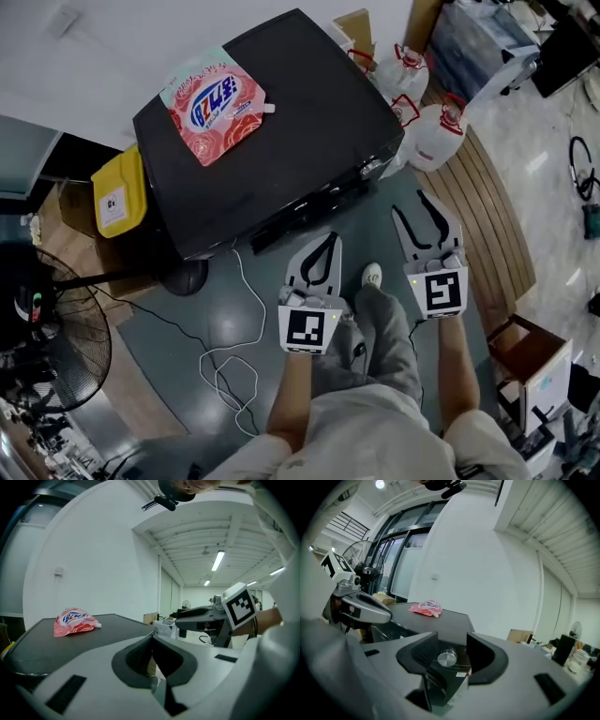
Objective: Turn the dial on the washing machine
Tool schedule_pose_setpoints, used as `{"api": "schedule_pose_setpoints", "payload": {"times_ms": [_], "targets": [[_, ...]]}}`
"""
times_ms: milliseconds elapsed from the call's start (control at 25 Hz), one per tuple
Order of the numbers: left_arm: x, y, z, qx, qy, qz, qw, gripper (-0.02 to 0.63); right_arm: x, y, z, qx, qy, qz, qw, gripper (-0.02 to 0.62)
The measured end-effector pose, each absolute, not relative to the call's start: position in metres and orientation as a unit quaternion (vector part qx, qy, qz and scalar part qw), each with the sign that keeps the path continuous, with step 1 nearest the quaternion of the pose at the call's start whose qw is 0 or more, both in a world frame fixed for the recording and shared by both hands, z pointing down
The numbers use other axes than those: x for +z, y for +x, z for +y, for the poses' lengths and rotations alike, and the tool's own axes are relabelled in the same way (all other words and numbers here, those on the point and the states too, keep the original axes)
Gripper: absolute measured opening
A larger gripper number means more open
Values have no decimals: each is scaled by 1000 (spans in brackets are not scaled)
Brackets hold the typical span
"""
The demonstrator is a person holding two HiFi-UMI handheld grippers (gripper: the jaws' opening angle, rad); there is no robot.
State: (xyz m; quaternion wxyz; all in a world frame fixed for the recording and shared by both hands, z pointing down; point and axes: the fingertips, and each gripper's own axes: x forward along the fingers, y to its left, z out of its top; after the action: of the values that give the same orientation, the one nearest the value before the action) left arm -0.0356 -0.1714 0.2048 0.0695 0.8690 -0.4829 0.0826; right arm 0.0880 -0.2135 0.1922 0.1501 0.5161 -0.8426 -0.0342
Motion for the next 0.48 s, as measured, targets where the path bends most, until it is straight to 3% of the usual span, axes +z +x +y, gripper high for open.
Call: {"api": "schedule_pose_setpoints", "payload": {"times_ms": [480], "targets": [[263, -38, -189, 44, 854, -515, 59, 14, 239, 90, -239, -60, 513, -849, 110, 209]]}}
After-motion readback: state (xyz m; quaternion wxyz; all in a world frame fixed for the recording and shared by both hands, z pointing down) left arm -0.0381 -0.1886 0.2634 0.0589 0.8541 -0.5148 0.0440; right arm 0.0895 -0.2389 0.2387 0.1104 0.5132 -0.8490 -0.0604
